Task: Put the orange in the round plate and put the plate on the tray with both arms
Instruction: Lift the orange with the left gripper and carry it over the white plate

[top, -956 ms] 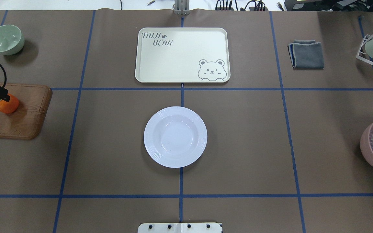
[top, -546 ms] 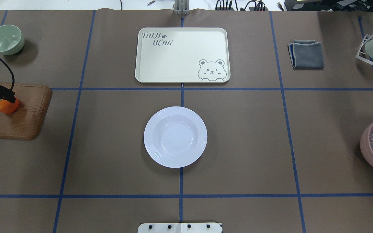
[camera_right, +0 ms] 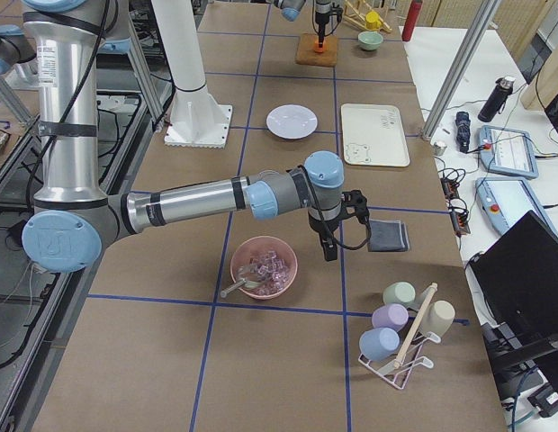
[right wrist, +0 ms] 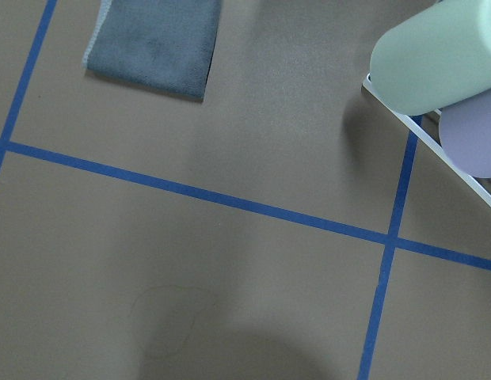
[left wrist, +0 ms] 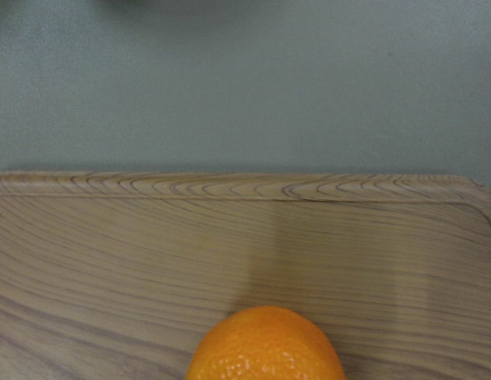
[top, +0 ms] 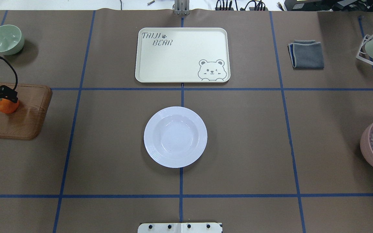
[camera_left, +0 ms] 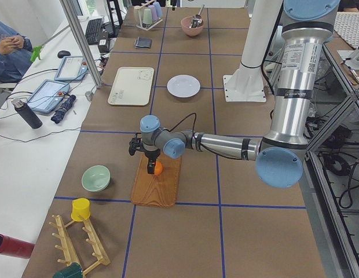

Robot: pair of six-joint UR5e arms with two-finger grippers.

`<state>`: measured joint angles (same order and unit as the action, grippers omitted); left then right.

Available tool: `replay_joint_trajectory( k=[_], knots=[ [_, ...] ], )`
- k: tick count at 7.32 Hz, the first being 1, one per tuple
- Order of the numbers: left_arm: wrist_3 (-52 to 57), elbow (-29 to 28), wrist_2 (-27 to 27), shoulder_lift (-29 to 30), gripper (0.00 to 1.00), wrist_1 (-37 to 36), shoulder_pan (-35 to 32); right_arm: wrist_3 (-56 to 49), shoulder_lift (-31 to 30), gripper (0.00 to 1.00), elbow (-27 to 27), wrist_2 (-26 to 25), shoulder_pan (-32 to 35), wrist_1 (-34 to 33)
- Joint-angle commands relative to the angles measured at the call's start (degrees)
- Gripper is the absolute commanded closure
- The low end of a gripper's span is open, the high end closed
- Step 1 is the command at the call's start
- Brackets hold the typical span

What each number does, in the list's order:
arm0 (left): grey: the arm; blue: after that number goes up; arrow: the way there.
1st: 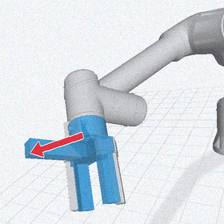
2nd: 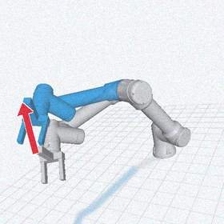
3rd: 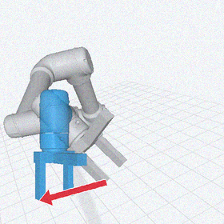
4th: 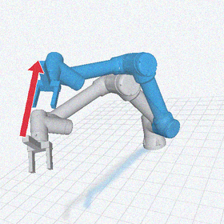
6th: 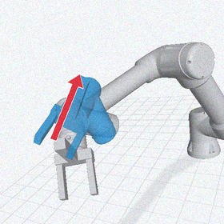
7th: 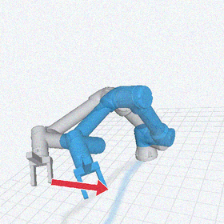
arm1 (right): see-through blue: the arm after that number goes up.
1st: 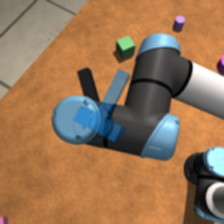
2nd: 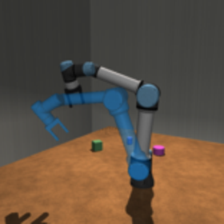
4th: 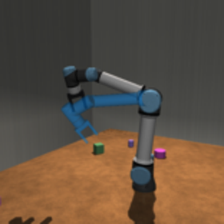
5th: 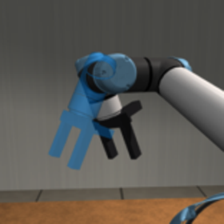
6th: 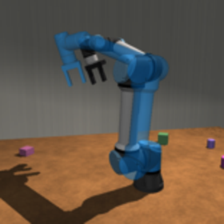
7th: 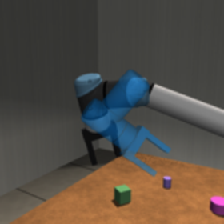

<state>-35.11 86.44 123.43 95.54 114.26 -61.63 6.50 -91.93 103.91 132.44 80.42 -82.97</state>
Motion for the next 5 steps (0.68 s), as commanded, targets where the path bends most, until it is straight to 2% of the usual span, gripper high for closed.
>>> replay_joint_trajectory(
  k=[1, 5],
  knots=[
    [-0.04, -0.57, 0.14, 0.08, 0.04, 0.0, 0.02, 0.0, 0.0, 0.0, -0.02, 0.01, 0.09, 0.0],
    [-0.31, -1.09, 0.32, 0.79, 0.07, 0.09, 0.2, 0.0, 0.0, 0.0, -0.02, 0.09, 0.0, 0.0]
  ],
)
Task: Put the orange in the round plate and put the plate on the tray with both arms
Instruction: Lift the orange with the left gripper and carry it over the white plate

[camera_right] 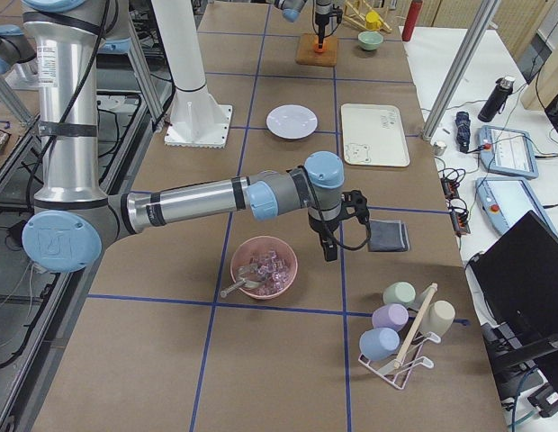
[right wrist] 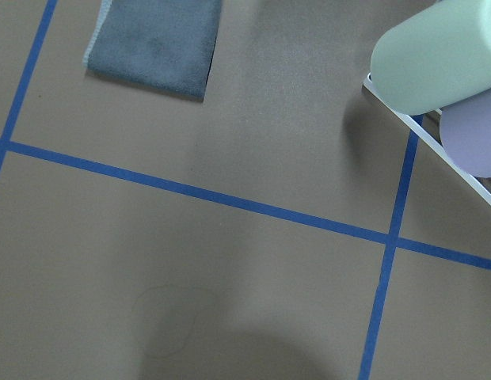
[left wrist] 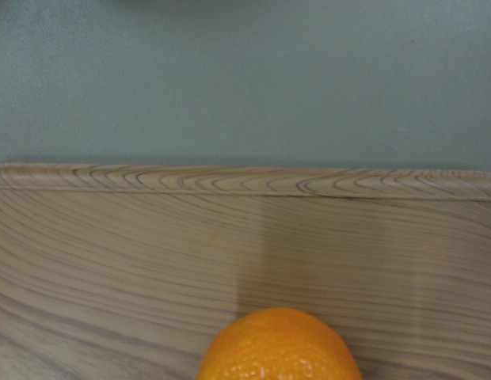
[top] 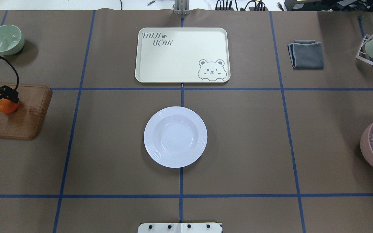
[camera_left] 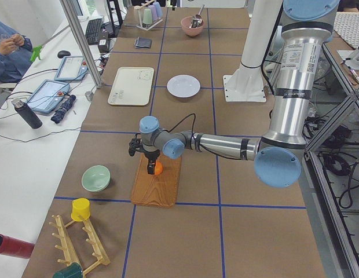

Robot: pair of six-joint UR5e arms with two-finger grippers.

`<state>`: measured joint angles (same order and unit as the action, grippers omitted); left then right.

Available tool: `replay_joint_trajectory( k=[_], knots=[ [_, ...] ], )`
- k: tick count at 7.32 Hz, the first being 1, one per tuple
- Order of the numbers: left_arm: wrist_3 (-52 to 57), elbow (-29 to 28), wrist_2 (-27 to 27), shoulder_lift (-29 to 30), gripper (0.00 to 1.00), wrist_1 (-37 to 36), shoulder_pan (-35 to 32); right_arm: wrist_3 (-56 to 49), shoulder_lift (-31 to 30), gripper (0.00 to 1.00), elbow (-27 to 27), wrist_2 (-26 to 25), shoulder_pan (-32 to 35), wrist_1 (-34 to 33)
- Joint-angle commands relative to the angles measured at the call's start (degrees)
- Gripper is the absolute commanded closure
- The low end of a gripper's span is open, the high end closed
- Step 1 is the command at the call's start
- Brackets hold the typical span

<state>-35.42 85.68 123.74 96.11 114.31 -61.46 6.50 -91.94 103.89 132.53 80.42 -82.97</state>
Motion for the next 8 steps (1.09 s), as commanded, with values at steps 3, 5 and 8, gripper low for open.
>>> replay_joint_trajectory(
  k=[3, 5, 8],
  knots=[
    [-0.09, -0.33, 0.01, 0.22, 0.48, 0.03, 0.02, 0.0, 0.0, 0.0, 0.0, 0.01, 0.0, 0.0],
    [-0.09, 0.88, 0.27, 0.22, 0.87, -0.06, -0.06, 0.0, 0.18, 0.0, 0.0, 0.01, 0.0, 0.09],
    [-0.7, 12.36, 2.82, 6.61, 0.98, -19.48, -0.06, 0.09, 0.7, 0.0, 0.09, -0.08, -0.09, 0.0]
  ],
)
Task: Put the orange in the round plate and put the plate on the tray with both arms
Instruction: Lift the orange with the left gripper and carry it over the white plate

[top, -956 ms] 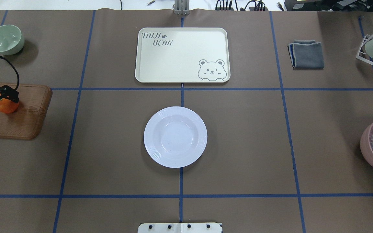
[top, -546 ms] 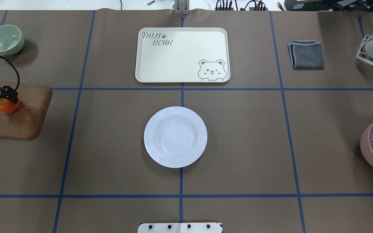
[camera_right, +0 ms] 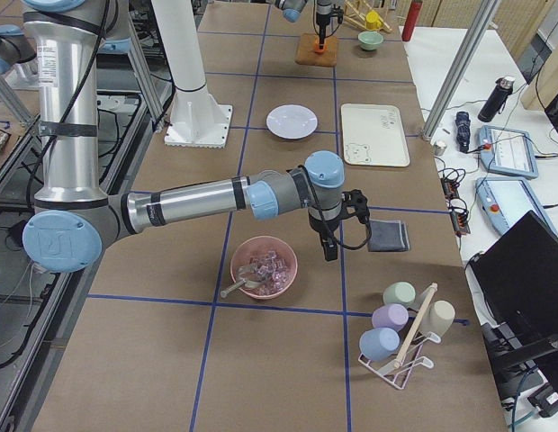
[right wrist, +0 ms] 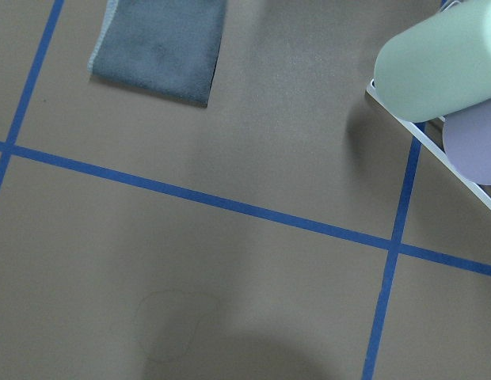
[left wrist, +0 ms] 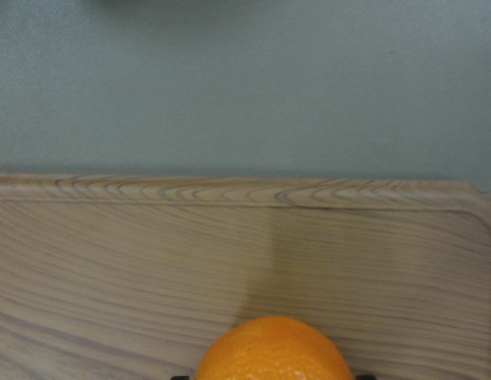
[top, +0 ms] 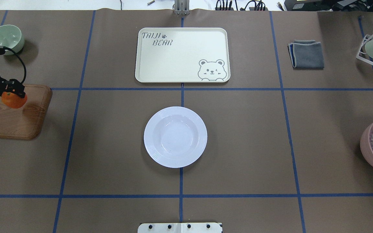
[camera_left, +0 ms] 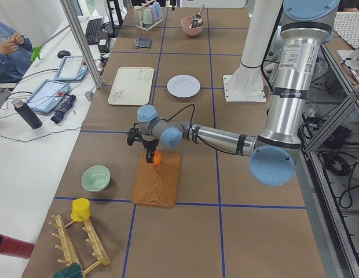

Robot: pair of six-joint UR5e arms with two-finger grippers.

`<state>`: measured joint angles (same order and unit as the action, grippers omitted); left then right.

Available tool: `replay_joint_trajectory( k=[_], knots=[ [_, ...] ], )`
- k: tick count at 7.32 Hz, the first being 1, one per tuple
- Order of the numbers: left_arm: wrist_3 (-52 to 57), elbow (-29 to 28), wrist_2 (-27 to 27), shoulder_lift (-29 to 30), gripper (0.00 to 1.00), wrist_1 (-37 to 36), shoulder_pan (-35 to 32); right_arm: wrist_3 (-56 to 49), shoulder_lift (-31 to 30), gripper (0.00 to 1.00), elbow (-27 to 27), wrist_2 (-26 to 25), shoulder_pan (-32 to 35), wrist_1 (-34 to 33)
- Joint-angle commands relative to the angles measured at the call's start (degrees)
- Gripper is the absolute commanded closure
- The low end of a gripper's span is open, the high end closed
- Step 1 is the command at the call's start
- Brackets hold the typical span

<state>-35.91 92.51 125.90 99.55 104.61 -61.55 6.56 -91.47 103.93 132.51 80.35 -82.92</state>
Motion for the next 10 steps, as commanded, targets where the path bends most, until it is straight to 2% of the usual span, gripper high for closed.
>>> replay_joint_trajectory(
  k=[1, 2, 4, 5, 6, 7, 9, 10],
  knots=[
    [-1.69, 8.44, 0.67, 7.45, 0.98, -17.7, 0.03, 0.12, 0.24, 0.0, 0.04, -0.05, -0.1, 0.04],
    [-9.1, 9.26, 0.49, 12.72, 0.98, -20.39, 0.99, 1.34, 0.33, 0.0, 0.13, 0.03, -0.45, 0.04],
    [-22.46, 10.76, 0.05, 17.31, 0.98, -20.77, 9.22, 3.63, 0.68, 0.0, 0.48, -0.05, -2.03, 0.13],
    [-29.58, 10.5, -1.69, 21.69, 0.98, -21.55, 13.61, 4.68, 1.38, 0.0, 0.48, -0.05, -2.13, 0.13],
    [-32.09, 9.97, -5.62, 27.13, 0.98, -25.21, 17.48, 5.04, 1.65, 0.0, 0.48, -0.05, -2.82, 0.13],
    [-32.38, 8.4, -7.4, 32.14, 0.98, -29.25, 19.61, 6.08, 1.82, 0.0, 0.57, -0.05, -3.18, 0.13],
    [-35.61, -0.97, -11.0, 40.42, 0.98, -28.77, 24.96, 6.98, 2.09, 0.0, 0.66, 0.03, -3.44, 0.13],
    [-36.76, -4.85, -11.28, 41.76, 0.98, -25.11, 26.56, 6.97, 2.09, 0.0, 0.57, -0.05, -3.62, 0.13]
  ],
)
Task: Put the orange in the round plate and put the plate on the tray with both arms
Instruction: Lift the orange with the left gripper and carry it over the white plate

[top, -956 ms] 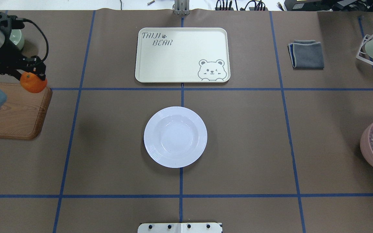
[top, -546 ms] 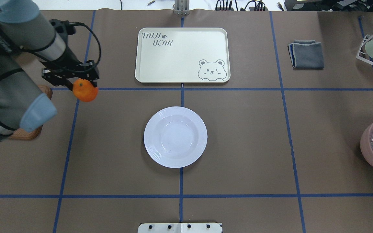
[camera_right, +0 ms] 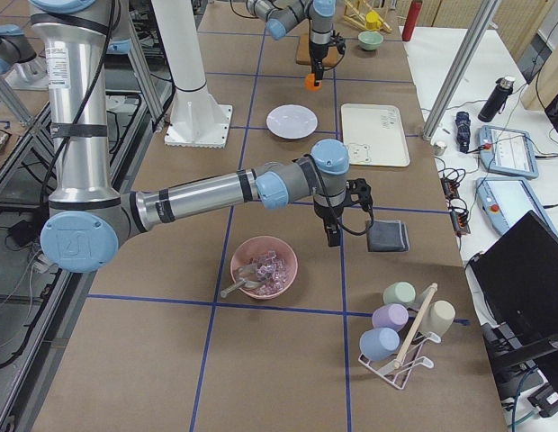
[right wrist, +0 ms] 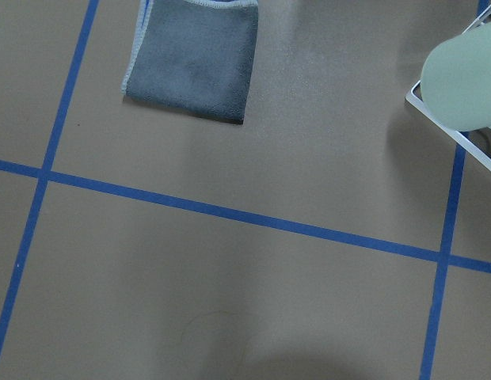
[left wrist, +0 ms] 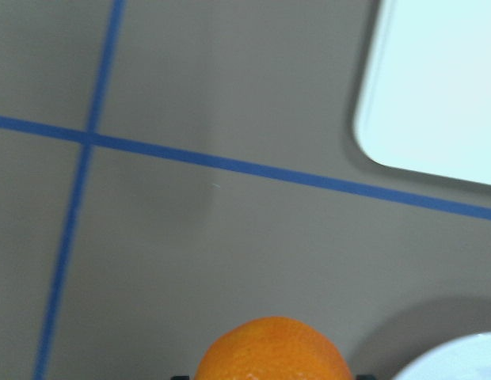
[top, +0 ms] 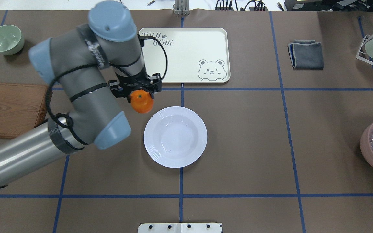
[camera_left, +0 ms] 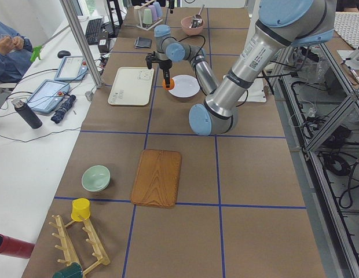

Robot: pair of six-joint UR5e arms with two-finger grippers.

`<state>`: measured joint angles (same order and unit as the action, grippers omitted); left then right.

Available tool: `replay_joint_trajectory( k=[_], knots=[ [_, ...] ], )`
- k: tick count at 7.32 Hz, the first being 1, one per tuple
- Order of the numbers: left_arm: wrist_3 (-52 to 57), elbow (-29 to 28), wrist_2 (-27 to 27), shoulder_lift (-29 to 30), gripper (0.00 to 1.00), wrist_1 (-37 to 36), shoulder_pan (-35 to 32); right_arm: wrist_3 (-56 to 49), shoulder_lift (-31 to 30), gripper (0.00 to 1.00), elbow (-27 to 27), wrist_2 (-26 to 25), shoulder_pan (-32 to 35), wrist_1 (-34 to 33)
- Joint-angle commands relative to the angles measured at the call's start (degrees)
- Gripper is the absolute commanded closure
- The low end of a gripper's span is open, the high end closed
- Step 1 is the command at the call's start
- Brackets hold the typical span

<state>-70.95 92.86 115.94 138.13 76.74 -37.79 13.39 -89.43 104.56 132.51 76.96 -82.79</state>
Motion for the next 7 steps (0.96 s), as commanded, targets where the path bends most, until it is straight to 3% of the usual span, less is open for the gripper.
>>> replay_joint_trajectory(
  k=[1, 2, 7],
  knots=[
    [-5.13, -9.93, -2.21, 3.9, 0.98, 9.06, 4.72, 0.14, 0.05, 0.0, -0.05, -0.06, -0.4, 0.0],
    [-5.34, -12.68, -3.0, 4.77, 0.97, 10.52, 6.31, 0.14, 0.05, 0.0, -0.31, -0.06, -0.84, 0.0],
    [-5.69, -11.39, -2.92, 4.34, 0.95, 9.83, 8.25, 0.23, 0.05, 0.0, -0.49, -0.15, -1.02, 0.0]
  ],
)
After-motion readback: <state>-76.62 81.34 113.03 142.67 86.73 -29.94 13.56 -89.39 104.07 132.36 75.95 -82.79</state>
